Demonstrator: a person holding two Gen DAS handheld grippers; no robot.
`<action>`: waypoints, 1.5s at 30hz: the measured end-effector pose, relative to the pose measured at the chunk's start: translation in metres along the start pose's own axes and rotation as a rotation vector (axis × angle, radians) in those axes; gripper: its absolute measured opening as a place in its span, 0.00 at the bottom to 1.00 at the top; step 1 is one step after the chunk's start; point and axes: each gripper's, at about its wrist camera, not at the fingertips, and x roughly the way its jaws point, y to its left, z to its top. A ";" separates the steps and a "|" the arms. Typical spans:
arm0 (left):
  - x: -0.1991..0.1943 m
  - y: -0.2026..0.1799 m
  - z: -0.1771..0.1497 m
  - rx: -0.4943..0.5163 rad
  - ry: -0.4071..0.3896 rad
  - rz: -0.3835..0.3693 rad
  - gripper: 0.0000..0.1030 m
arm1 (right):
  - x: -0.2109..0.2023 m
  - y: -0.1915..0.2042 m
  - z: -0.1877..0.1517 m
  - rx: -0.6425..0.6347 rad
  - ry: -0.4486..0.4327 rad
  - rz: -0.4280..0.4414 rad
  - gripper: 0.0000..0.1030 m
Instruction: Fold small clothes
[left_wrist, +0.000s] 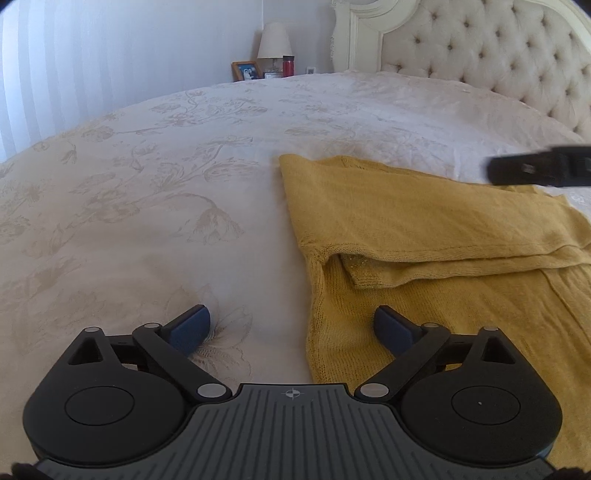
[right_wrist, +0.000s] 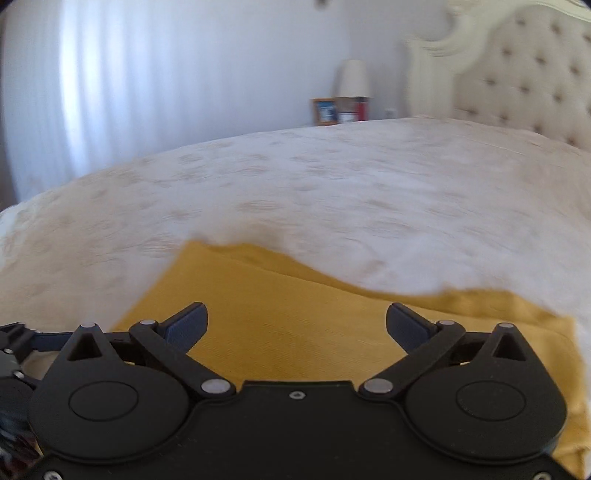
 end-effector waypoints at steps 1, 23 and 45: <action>-0.001 0.001 0.000 -0.009 0.004 0.001 1.00 | 0.009 0.011 0.004 -0.022 0.014 0.025 0.99; -0.038 0.029 0.007 -0.145 -0.120 0.139 1.00 | 0.044 -0.055 0.003 0.115 0.100 -0.191 1.00; -0.004 0.024 -0.011 -0.128 -0.055 0.122 1.00 | -0.086 -0.091 -0.074 0.147 0.101 -0.208 1.00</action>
